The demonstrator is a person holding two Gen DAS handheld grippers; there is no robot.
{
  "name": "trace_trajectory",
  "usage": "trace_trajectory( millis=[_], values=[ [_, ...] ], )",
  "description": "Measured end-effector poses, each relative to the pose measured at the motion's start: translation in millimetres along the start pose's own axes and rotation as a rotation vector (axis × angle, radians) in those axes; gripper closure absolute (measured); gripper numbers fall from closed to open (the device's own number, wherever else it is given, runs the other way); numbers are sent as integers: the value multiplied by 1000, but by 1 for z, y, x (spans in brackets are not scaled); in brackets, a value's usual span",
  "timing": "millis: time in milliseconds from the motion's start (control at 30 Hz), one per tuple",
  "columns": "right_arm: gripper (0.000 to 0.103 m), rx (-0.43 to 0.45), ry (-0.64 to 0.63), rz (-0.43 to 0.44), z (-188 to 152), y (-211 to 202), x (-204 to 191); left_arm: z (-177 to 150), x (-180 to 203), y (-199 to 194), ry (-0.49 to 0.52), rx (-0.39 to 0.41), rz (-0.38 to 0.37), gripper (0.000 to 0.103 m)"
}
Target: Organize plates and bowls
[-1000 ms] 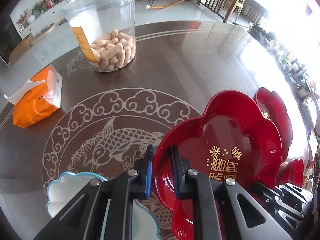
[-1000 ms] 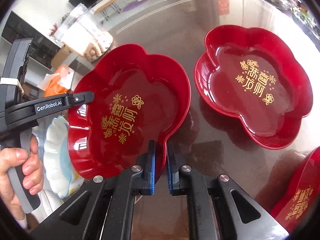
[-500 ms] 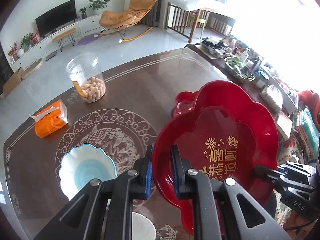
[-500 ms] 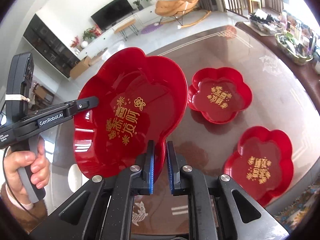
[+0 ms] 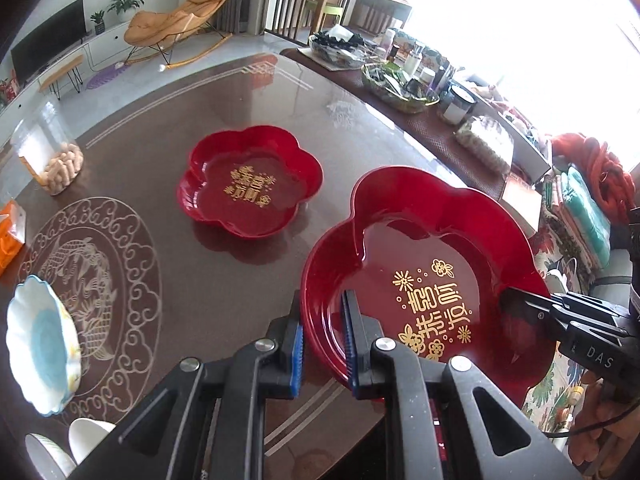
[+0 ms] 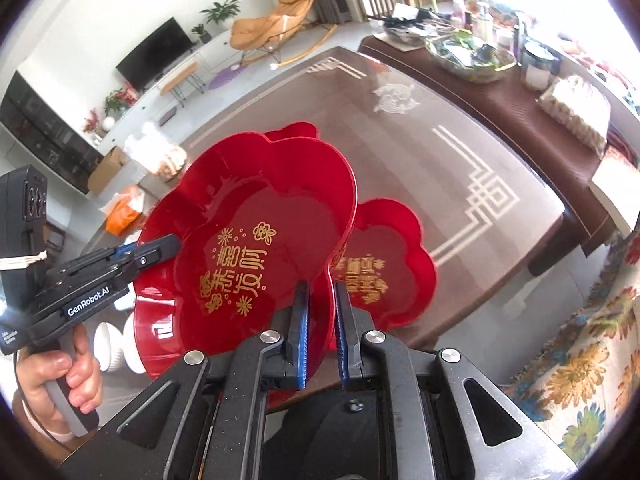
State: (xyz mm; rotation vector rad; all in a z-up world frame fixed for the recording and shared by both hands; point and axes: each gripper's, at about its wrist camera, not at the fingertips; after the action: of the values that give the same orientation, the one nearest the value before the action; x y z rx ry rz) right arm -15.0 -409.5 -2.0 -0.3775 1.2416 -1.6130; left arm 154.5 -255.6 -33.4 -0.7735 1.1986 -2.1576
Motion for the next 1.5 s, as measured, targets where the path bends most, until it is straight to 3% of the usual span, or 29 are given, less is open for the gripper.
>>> trace_trajectory(
  millis=[233, 533, 633, 700, 833, 1033, 1100, 1333, 1500],
  values=[
    [88, -41, 79, -49, 0, 50, 48, 6, 10, 77, 25, -72, 39, 87],
    [86, -56, 43, -93, -14, 80, 48, 15, 15, 112, 82, -65, 139, 86],
    [80, -54, 30, -111, -17, 83, 46, 14, 20, 118, 108, -83, 172, 86],
    [63, -34, 13, -127, -18, 82, 46, 14, 20, 116, 108, -79, 170, 86],
    [57, 2, 8, -139, -17, 74, 47, 19, 17, 106, 101, -51, 172, 86],
    [61, -7, 3, -150, -18, 73, 46, 19, 15, 100, 110, -73, 134, 86],
    [88, -23, -12, -163, -19, 75, 44, 19, 20, 101, 129, -72, 148, 86],
    [88, -20, 4, -117, -25, 65, 37, 51, 19, 103, 74, -19, 125, 86],
    [83, -25, -23, -130, -28, 73, 30, 65, 30, 107, 130, 20, 164, 86]
  ],
)
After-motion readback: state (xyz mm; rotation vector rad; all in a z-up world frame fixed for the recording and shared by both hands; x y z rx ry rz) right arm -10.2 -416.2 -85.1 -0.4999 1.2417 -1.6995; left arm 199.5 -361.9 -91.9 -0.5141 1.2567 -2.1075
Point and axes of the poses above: each gripper's, at about its wrist camera, not at the fingertips, and y roughly the way its jaws point, x to its right, z to its top
